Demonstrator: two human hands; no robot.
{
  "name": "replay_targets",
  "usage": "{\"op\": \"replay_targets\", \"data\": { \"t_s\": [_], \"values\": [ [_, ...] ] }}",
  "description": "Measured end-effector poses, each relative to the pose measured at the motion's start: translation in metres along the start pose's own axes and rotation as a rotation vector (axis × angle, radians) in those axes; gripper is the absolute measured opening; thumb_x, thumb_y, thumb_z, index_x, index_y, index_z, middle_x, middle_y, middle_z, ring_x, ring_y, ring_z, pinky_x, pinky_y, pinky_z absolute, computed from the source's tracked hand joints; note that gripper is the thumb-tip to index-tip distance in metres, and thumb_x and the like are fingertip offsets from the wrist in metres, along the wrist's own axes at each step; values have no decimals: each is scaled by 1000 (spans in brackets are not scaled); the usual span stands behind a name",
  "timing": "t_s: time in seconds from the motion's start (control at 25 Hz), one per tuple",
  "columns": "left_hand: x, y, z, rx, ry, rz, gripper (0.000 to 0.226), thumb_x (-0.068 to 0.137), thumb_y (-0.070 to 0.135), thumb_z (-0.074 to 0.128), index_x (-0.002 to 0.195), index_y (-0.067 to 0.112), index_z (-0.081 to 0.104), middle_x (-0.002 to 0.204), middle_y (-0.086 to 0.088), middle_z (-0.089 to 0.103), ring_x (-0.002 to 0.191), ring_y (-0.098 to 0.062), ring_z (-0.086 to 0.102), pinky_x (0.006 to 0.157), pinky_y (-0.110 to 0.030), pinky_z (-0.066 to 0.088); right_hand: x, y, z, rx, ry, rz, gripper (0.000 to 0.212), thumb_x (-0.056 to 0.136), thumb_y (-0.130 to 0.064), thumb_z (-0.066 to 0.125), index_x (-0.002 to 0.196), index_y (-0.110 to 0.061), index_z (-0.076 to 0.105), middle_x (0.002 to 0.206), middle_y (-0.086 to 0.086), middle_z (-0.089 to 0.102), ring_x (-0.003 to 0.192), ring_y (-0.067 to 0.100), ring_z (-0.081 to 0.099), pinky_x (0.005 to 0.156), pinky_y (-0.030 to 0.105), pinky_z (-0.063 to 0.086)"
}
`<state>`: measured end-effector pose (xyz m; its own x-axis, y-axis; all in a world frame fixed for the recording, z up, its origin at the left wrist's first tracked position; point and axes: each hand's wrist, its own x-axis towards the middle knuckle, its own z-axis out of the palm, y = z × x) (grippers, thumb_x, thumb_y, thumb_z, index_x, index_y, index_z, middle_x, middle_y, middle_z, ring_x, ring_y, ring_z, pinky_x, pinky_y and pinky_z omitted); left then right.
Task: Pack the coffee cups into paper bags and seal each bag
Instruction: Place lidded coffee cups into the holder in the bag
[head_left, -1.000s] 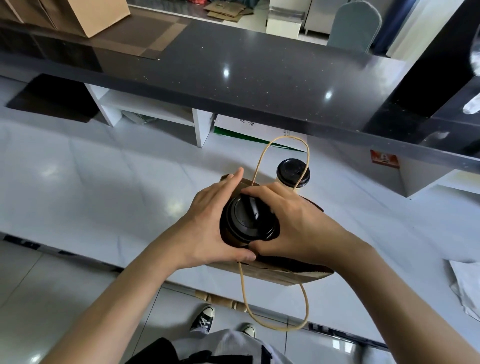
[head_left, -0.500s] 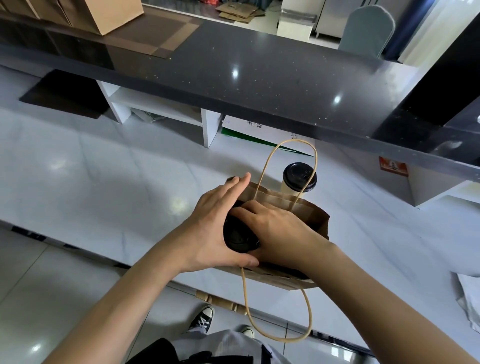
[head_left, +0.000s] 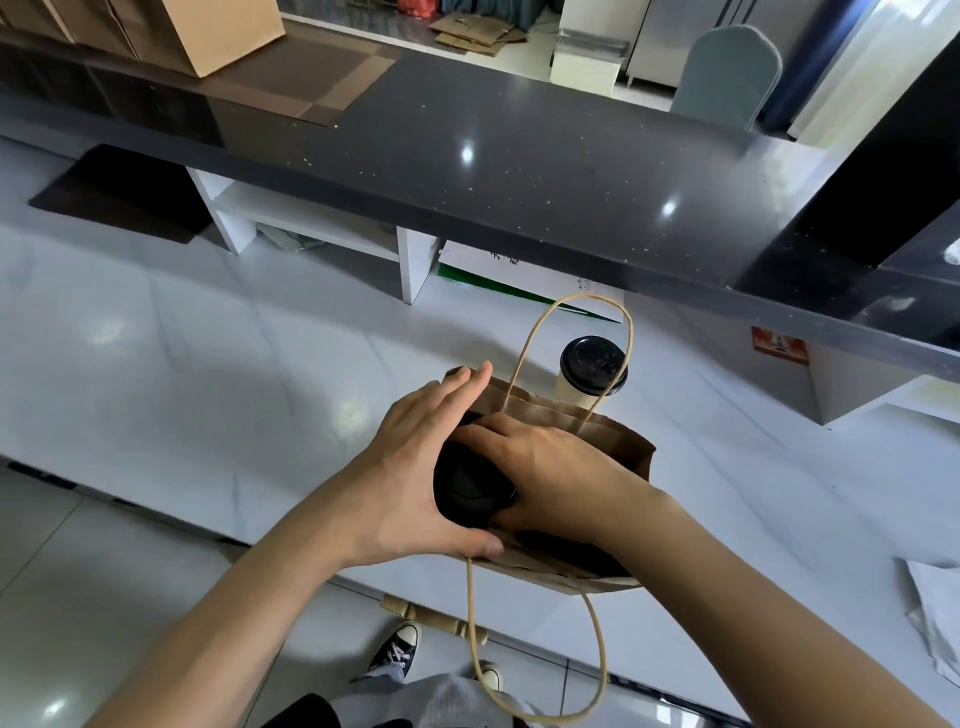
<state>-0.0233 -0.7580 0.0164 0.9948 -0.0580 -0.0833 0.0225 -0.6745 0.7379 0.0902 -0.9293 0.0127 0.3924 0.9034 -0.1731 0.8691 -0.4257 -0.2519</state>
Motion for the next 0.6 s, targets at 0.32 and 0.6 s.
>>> {"op": "replay_targets", "data": {
  "t_s": [0.32, 0.6],
  "values": [
    [-5, -5, -6, 24, 21, -19, 141, 54, 61, 93, 152, 62, -9, 165, 31, -3, 151, 8, -5, 122, -30, 17, -21, 23, -3, 78, 37, 133, 85, 75, -37, 81, 143, -39, 29, 133, -8, 50, 100, 16, 65, 81, 31, 54],
    [0, -3, -2, 36, 23, -13, 142, 53, 60, 93, 151, 63, -10, 166, 28, -5, 152, 4, -6, 125, -34, 19, -11, 6, 3, 3, 17, 71, 83, 80, -39, 77, 150, -32, 33, 133, -4, 52, 106, 19, 64, 83, 34, 55]
  ]
}}
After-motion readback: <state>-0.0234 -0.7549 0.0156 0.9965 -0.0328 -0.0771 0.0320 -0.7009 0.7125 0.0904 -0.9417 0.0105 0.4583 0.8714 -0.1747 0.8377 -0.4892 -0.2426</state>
